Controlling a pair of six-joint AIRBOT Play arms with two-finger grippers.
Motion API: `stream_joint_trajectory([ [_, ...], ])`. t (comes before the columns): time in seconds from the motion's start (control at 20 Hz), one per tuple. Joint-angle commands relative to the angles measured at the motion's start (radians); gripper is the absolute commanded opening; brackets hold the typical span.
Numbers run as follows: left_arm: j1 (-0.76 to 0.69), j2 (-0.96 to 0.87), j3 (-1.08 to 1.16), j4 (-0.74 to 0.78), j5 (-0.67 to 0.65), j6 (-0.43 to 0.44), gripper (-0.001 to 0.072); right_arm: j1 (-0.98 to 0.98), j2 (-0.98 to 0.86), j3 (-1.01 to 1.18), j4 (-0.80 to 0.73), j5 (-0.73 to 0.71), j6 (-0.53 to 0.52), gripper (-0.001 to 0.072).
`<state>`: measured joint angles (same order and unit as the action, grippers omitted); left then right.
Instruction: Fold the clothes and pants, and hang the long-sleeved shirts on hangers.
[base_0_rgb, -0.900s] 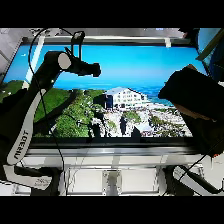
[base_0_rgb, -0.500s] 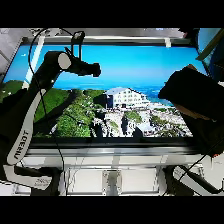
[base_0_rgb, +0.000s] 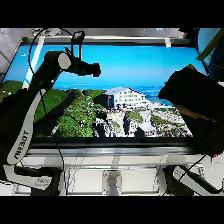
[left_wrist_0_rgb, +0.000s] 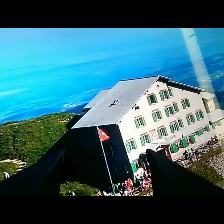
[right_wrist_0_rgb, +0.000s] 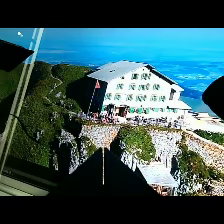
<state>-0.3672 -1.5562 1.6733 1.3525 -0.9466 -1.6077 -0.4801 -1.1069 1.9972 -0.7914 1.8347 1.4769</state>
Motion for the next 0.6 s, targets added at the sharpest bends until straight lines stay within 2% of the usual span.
stream_joint_trajectory([
  [0.0,0.004,-0.018,0.001,0.017,0.005,0.0,0.058,0.001,-0.003,0.0,0.0,-0.032,-0.006,0.0005],
  [0.15,0.049,-0.031,0.001,0.31,-0.085,0.0,0.058,0.001,-0.015,-0.001,0.0,-0.037,-0.005,0.0005],
  [0.3,0.182,-0.032,0.001,0.632,-0.274,-0.027,0.0581,0.001,-0.021,-0.001,0.001,-0.046,-0.005,0.0006],
  [0.4,0.315,-0.032,0.001,0.7,-0.364,-0.028,0.0582,0.001,-0.027,-0.001,0.001,-0.047,-0.005,0.0005],
  [0.55,0.533,-0.043,0.0,0.673,-0.398,-0.072,0.0582,0.001,-0.04,-0.001,-0.001,-0.061,-0.006,0.0005],
])
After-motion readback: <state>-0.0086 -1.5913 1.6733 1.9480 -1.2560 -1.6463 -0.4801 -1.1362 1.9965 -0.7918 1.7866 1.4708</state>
